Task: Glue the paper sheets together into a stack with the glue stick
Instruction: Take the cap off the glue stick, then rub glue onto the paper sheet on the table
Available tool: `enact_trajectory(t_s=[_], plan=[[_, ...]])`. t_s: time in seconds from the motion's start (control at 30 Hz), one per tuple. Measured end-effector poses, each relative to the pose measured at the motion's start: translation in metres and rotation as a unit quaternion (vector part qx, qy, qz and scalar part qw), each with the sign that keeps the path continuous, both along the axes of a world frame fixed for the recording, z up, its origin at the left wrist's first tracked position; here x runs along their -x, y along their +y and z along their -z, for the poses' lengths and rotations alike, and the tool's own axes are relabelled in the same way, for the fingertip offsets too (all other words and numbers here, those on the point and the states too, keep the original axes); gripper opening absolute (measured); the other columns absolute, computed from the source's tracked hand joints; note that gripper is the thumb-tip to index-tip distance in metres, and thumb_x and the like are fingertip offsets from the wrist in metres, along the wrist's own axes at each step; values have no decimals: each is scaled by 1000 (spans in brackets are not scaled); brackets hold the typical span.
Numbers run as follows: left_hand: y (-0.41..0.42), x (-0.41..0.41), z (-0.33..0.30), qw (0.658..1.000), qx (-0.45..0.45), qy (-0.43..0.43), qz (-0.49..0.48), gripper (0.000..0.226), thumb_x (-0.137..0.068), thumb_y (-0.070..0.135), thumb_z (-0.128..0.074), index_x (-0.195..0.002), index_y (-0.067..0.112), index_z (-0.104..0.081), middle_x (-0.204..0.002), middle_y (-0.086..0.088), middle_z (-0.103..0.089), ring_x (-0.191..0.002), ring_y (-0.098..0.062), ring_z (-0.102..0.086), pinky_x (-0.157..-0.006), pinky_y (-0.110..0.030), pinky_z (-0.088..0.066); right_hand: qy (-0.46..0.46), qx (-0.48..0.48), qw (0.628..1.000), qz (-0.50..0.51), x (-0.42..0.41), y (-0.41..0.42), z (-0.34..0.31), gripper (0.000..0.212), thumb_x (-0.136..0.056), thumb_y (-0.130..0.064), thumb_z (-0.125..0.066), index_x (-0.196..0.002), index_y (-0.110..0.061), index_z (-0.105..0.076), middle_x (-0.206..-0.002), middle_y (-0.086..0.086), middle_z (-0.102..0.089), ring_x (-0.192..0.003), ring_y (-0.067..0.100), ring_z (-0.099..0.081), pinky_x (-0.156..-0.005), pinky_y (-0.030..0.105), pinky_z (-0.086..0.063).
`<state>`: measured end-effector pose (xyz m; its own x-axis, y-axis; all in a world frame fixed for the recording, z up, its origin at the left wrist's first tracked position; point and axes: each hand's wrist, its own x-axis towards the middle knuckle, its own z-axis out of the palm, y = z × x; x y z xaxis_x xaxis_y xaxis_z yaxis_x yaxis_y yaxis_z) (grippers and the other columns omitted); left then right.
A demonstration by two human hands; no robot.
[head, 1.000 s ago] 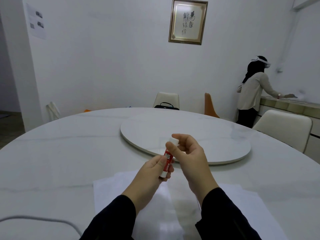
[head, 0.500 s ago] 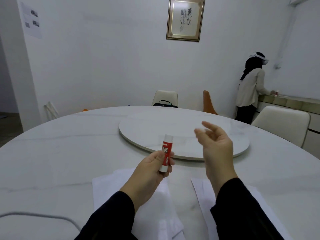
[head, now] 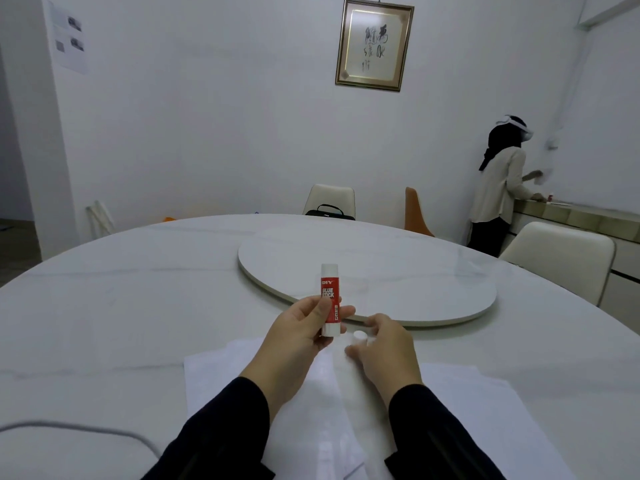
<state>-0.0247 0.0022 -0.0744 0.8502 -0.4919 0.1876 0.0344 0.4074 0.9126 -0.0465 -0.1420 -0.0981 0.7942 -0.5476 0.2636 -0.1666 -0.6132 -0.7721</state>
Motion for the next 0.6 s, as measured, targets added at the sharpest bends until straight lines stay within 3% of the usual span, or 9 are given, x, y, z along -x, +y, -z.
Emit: enact_trajectory(t_s=[0.07, 0.17, 0.23, 0.33, 0.5, 0.57, 0.6], plan=[[-3, -1, -6, 1000, 15, 9, -19, 35, -73, 36, -62, -100, 13, -64, -93, 2, -75, -71, -8, -67, -70, -20, -51, -48, -10, 999, -19, 8, 3, -14, 38, -76, -21, -77, -110, -16, -59, -106, -2, -60, -100, 17, -58, -84, 31, -52], [-4, -4, -17, 997, 47, 20, -61, 18, -81, 23, -63, -93, 10, -65, -75, 3, -73, -73, -11, -69, -67, -20, -53, -127, -80, 986, -79, 23, 15, -34, 19, -78, -26, -72, -92, -27, -60, -84, -5, -65, -76, 12, -63, -61, 21, -49], [-4, -4, -22, 995, 42, 19, -90, 17, -83, 23, -64, -92, 9, -67, -76, 2, -73, -73, -12, -67, -68, -21, -50, -169, -111, 972, -120, 32, 29, -38, 24, -72, -31, -76, -91, -31, -61, -80, -6, -66, -69, 5, -60, -59, 17, -48], [-6, -2, -24, 992, 34, 17, -119, 26, -79, 26, -70, -96, 6, -70, -87, -6, -73, -82, -18, -66, -78, -26, -50, -220, -73, 967, -101, 37, 49, -36, 26, -71, -36, -79, -90, -29, -63, -76, -8, -66, -70, 3, -58, -62, 12, -48], [-4, 1, -22, 992, 22, -6, -127, 20, -75, 25, -72, -89, 11, -72, -81, -1, -75, -81, -13, -69, -77, -23, -49, -201, -81, 972, -95, 33, 55, -35, 9, -88, -30, -64, -88, -21, -64, -63, -8, -61, -58, -2, -54, -55, 14, -44], [1, 0, -21, 993, 9, -22, -118, 26, -68, 33, -72, -82, 11, -73, -76, -3, -73, -73, -14, -65, -79, -27, -49, -156, -194, 956, -157, 33, 51, -35, 25, -95, -29, -53, -84, -13, -69, -59, -7, -62, -50, 1, -50, -52, 14, -40], [5, -1, -21, 994, 3, -29, -105, 31, -65, 37, -72, -80, 10, -74, -75, -6, -71, -69, -15, -62, -80, -31, -49, -134, -302, 921, -205, 34, 50, -36, 34, -98, -28, -47, -83, -8, -71, -58, -3, -61, -49, 4, -48, -53, 17, -39]])
